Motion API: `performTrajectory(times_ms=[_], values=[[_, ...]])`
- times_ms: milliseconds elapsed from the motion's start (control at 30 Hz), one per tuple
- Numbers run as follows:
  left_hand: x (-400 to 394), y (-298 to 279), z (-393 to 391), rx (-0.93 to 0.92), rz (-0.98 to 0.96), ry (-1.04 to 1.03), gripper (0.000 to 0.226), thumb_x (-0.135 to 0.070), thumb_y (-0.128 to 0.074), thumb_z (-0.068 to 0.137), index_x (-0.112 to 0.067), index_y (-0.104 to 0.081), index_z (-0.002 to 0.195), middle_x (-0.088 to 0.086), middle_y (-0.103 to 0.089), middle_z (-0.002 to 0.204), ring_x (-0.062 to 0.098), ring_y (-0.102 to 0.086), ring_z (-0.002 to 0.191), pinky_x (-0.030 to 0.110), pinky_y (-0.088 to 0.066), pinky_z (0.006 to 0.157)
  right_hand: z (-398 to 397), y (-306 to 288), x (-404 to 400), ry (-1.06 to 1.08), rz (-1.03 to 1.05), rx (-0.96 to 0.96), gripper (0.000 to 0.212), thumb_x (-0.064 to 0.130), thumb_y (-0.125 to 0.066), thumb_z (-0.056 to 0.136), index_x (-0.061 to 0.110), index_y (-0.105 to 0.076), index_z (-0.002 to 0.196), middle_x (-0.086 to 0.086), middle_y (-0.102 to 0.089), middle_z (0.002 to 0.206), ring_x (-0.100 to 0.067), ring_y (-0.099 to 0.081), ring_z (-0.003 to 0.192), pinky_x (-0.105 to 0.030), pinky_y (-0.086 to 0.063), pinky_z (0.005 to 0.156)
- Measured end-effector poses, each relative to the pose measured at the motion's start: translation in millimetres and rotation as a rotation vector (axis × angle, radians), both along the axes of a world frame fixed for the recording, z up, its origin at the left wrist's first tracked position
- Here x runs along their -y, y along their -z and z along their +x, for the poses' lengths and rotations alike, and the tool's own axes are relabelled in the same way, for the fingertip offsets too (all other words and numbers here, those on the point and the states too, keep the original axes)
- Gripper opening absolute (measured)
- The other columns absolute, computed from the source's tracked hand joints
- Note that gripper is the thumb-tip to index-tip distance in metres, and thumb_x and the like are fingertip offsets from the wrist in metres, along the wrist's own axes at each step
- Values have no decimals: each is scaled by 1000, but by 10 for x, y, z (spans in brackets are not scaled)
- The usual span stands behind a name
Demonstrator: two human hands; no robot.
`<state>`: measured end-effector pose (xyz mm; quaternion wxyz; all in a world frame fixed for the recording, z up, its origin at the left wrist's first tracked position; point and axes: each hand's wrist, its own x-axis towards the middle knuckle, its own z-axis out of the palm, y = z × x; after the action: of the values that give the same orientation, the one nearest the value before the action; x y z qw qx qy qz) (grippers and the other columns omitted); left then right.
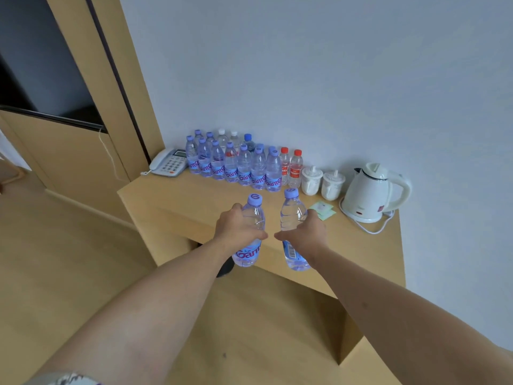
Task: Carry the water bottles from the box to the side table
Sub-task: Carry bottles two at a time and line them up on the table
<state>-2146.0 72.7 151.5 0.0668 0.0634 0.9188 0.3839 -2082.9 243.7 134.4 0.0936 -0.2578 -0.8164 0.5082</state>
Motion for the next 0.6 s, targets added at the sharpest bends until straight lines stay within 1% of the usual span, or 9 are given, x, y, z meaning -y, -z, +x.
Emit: performTrajectory(times_ms=[67, 200, 300, 400, 500, 567, 600], values=[[-60, 105, -351, 10, -5, 28, 64, -48, -88, 46, -26, -49, 91, -12, -58, 89, 6, -59, 78, 25, -45, 57, -287, 110, -32, 28, -5, 20, 73, 28, -93, 52, 18, -49, 110, 1, -62, 97, -21, -63, 89, -39, -55, 75], [-199, 314, -1083, 27, -21, 103, 66, -47, -88, 46, -25, -50, 95, -10, -59, 90, 12, -61, 81, 28, -52, 65, -868, 358, -59, 93, -16, 57, 75, 29, -93, 50, 19, -49, 110, 0, -63, 97, -20, -64, 87, -35, -53, 70], [-295, 449, -1639, 44, -41, 200, 71, -47, -89, 45, -23, -51, 101, -12, -59, 91, 15, -62, 86, 28, -50, 66, -1286, 535, -70, 169, -42, 87, 74, 27, -94, 49, 19, -50, 108, -1, -64, 98, -20, -64, 86, -34, -52, 68], [-377, 518, -2186, 68, -41, 286, 79, -48, -89, 47, -25, -53, 113, -13, -59, 99, 16, -60, 95, 26, -45, 72, -1680, 649, -103, 258, -54, 114, 73, 26, -95, 49, 18, -50, 107, -2, -65, 99, -21, -64, 87, -37, -55, 73], [-469, 597, -2623, 69, -78, 368, 80, -47, -90, 49, -25, -55, 117, -9, -62, 109, 18, -59, 101, 28, -48, 79, -1994, 737, -153, 333, -82, 137, 75, 27, -94, 49, 18, -49, 108, -3, -65, 100, -24, -66, 91, -44, -57, 81], [-551, 656, -2858, 73, -93, 408, 82, -46, -91, 49, -24, -55, 119, -9, -63, 110, 17, -60, 104, 31, -51, 86, -2161, 795, -188, 381, -98, 139, 74, 29, -94, 48, 20, -49, 106, -1, -64, 99, -23, -65, 91, -44, -57, 80], [-599, 689, -2962, 81, -87, 422, 82, -44, -91, 49, -23, -56, 120, -9, -65, 111, 17, -61, 105, 33, -53, 89, -2226, 827, -209, 398, -99, 141, 73, 31, -94, 48, 21, -49, 104, 1, -64, 97, -21, -65, 90, -41, -56, 77]])
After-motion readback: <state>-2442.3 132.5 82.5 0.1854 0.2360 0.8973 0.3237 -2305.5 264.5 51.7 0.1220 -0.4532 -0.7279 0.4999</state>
